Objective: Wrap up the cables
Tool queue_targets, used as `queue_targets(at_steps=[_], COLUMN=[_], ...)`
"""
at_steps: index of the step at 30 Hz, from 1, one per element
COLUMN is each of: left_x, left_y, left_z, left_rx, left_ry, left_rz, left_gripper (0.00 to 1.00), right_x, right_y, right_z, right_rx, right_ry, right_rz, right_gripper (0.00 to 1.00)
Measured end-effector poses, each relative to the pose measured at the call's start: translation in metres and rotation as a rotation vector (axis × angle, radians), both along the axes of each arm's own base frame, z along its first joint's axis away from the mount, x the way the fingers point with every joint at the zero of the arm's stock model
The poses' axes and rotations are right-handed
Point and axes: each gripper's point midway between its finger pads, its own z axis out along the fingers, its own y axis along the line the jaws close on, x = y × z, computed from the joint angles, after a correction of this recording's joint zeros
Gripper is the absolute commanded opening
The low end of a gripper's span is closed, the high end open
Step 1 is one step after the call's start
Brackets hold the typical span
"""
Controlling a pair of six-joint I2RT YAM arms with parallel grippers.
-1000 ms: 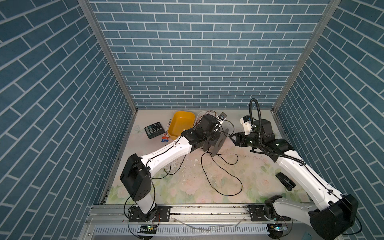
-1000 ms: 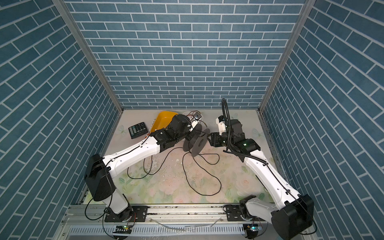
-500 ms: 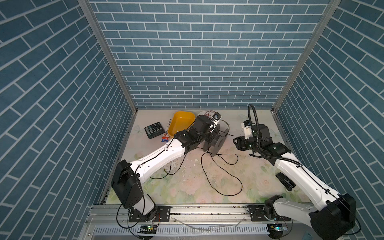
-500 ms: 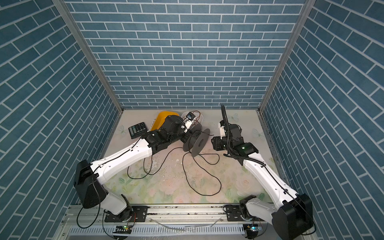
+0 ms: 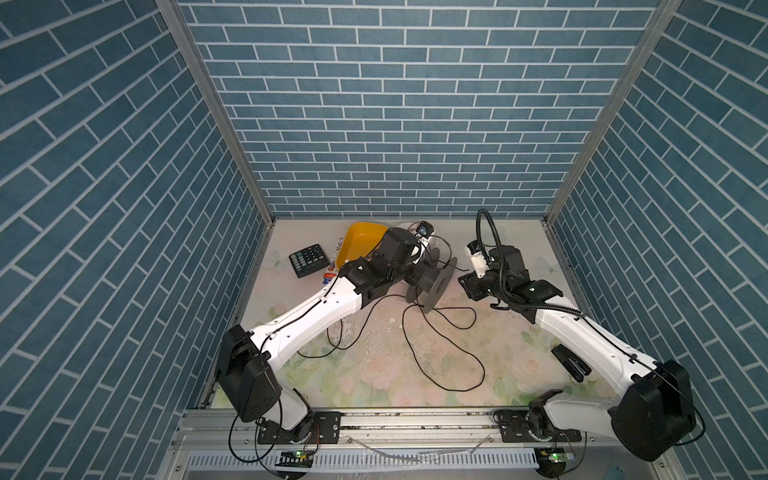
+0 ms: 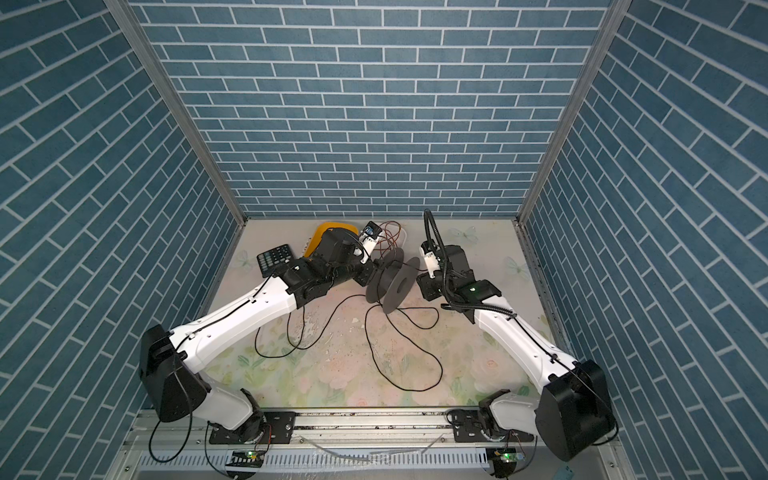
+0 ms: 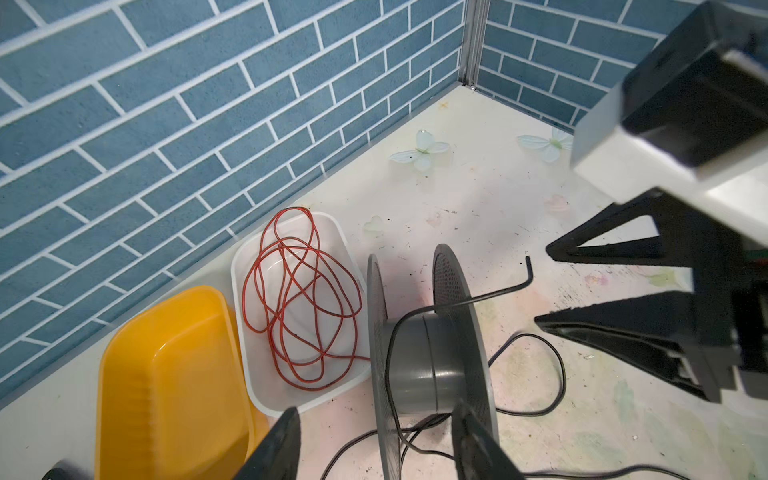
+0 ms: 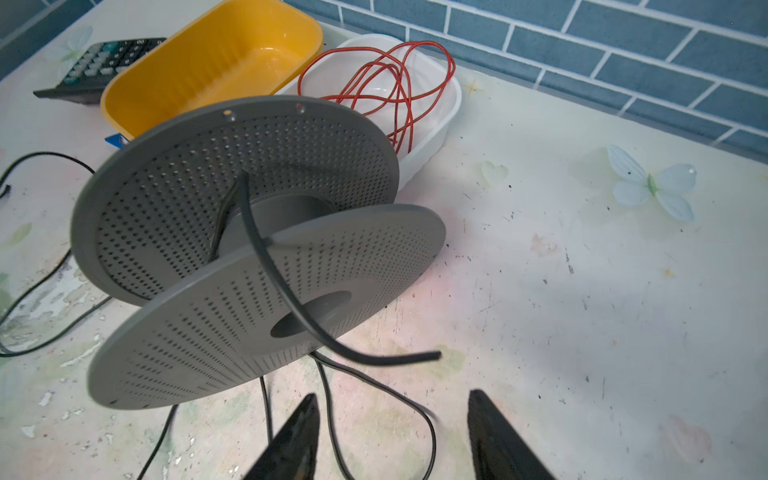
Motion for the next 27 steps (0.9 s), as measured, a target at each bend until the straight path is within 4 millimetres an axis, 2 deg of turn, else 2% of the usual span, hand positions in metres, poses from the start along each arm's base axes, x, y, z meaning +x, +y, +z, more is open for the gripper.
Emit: queue_targets(at_steps=[6,14,19,27], left_x=[-0.002,-0.002,0.000,0.001], left_y=[-0.002,-0.005,-0.008,-0.014], left_z=[-0.003,-0.008,-0.019,-0.029], left_rx=[-0.009,-0.010,0.000,0.003], left_ry=[0.015,0.029,0.053,0.075], left_rz=[-0.011,-0.020,-0.026,-0.040], left_gripper=[0.59,0.59,0.59,0.59], right_x=[0.010,0.021,0.022,0.024], right_y=[0.006,0.004,0.005,0.009], right_z=[-0.012,-0.003,-0.001,0.004], right_rx=[-0.103,-0.146,-0.159,-0.171], right_ry=[-0.049,-0.128,-0.149,-0.179], right_rz=[0.046,0.046,0.062,0.085], right_gripper=[0.51,0.46,0.33,0.05])
